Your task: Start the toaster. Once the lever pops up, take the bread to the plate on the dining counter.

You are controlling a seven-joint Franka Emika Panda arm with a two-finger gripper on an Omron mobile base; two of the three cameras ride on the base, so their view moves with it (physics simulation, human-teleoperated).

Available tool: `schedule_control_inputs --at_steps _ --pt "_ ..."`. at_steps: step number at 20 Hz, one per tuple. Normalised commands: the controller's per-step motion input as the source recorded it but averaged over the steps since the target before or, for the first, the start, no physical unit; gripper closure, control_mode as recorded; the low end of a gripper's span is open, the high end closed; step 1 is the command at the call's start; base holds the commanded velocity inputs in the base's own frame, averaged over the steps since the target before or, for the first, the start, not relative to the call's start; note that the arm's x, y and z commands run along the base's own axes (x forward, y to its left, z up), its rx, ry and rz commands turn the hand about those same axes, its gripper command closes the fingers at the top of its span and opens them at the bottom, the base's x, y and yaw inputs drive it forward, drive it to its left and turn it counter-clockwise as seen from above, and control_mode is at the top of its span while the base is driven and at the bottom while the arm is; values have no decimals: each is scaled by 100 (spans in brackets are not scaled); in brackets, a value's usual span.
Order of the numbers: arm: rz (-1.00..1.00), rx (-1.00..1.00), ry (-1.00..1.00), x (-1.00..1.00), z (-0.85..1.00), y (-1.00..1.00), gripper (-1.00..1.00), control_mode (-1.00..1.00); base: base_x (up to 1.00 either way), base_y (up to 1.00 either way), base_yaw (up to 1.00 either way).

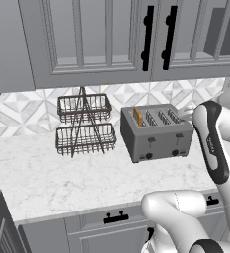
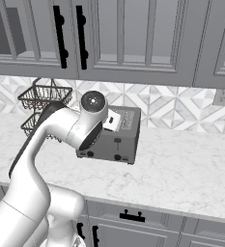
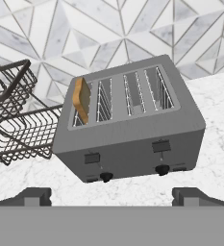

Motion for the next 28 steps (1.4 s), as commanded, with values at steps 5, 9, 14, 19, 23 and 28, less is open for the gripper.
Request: schedule_control_inputs --at_steps 5,9,14,19,23,28 --pt "0 0 0 0 0 0 -100 -100 0 0 0" --pt "0 0 0 0 0 0 -100 -100 0 0 0" --pt "0 0 0 0 0 0 -100 -100 0 0 0" --pt "0 0 0 0 0 0 -100 -100 0 0 0" --pt "0 0 0 0 0 0 -100 -100 0 0 0" --pt "0 0 0 0 0 0 -100 -100 0 0 0"
